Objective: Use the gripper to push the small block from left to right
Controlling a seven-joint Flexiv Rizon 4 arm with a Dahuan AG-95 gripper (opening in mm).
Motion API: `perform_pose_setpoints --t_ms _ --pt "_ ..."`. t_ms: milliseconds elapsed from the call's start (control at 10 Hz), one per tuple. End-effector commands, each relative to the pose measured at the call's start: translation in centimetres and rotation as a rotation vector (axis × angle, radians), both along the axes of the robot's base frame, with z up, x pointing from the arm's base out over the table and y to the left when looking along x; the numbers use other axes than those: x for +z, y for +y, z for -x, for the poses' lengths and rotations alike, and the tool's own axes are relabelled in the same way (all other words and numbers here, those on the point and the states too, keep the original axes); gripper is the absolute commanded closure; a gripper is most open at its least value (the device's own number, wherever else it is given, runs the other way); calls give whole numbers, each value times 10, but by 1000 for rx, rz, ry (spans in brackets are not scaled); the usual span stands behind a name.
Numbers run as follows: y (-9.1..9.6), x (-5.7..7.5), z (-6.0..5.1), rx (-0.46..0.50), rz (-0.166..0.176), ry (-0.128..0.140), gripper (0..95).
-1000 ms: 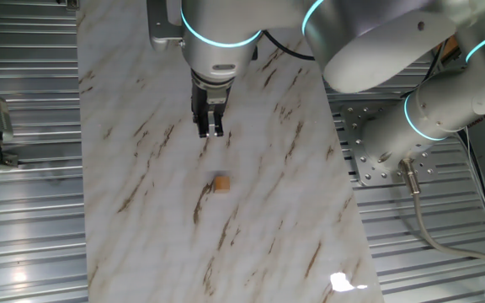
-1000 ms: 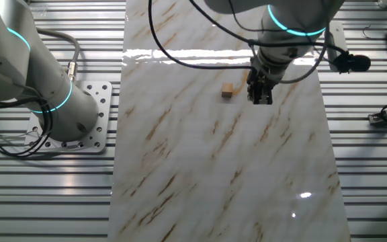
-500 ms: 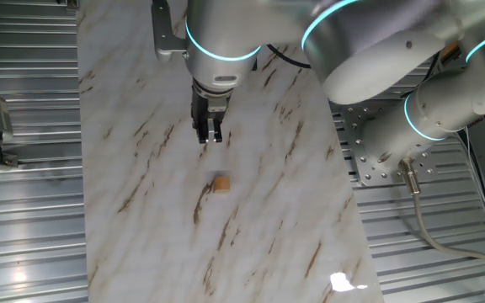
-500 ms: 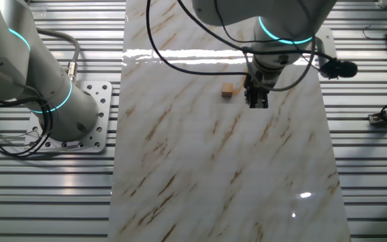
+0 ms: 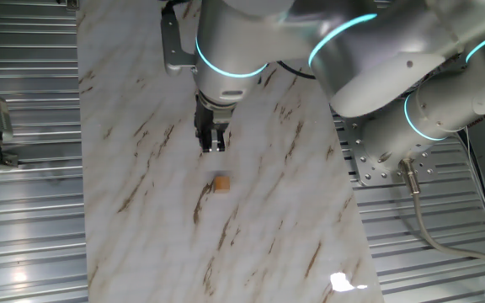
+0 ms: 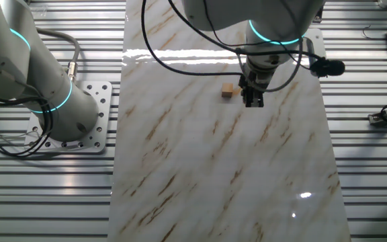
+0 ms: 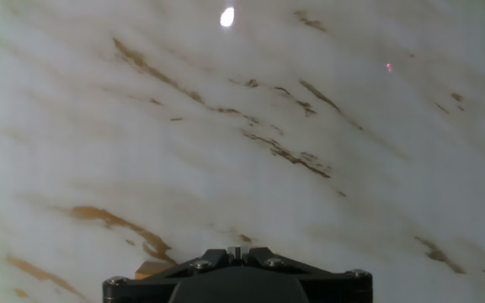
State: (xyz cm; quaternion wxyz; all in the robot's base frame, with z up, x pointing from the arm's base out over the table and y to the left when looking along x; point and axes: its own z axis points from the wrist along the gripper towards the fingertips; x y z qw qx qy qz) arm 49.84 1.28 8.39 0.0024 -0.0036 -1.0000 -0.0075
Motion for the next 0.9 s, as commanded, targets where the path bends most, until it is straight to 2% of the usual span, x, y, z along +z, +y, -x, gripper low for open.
perform_pose_setpoints --t_ms 100,400,900 --pt "4 -8 1 -1 4 -18 950" --pt "9 -20 5 -4 3 -41 950" --pt "10 -20 12 -13 1 -67 950"
